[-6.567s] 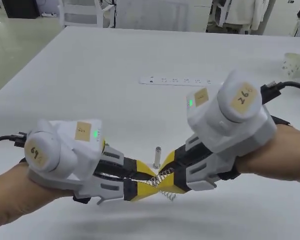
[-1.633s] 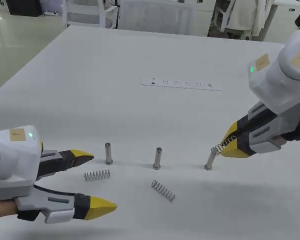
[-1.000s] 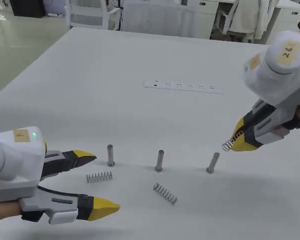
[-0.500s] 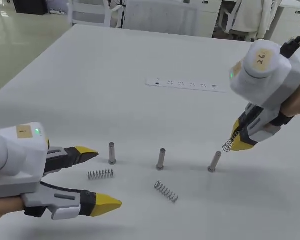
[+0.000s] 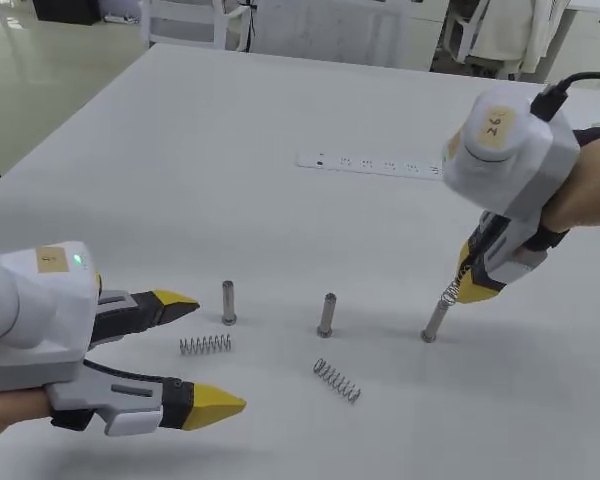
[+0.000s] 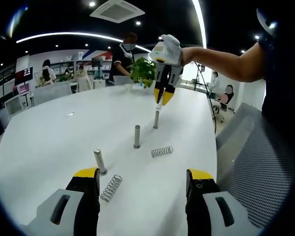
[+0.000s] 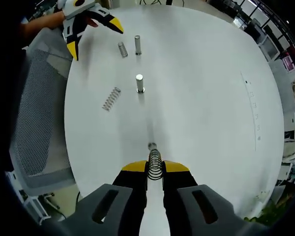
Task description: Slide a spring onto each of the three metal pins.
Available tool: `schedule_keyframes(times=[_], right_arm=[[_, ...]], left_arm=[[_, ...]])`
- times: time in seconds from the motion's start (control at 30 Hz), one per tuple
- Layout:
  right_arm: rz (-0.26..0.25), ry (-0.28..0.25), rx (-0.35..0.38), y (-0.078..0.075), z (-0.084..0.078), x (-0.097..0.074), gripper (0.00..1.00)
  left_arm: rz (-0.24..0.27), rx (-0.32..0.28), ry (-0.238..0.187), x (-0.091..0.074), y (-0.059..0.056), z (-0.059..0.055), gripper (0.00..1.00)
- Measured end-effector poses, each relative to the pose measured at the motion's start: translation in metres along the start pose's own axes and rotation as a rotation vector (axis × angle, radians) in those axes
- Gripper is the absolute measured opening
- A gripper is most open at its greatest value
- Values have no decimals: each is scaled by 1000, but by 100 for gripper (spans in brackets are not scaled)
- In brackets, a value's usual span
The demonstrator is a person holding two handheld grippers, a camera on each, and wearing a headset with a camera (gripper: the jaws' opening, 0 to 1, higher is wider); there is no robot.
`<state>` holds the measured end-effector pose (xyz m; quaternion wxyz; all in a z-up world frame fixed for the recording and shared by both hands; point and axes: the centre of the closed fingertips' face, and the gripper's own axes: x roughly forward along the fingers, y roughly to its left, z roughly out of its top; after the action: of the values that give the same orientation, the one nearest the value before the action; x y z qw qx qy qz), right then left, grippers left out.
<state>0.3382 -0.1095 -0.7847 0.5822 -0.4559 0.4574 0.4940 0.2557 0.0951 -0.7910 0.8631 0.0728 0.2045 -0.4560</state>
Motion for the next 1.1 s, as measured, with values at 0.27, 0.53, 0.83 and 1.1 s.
schedule_keyframes(times=[0.27,0.53,0.83,1.1], right_arm=[[8,13,-3,0,-1,4,9],[22,22,-1,1,0,10,9],[37,46,-5,2,0,20,9],[52,64,-1,3,-1,31,9]], left_arm=[[0,-4,-2,1,1,0,67],[-1,-3,0,2,0,-1,66],[0,-5,0,2,1,0,66],[1,-7,1,2,1,-1,66]])
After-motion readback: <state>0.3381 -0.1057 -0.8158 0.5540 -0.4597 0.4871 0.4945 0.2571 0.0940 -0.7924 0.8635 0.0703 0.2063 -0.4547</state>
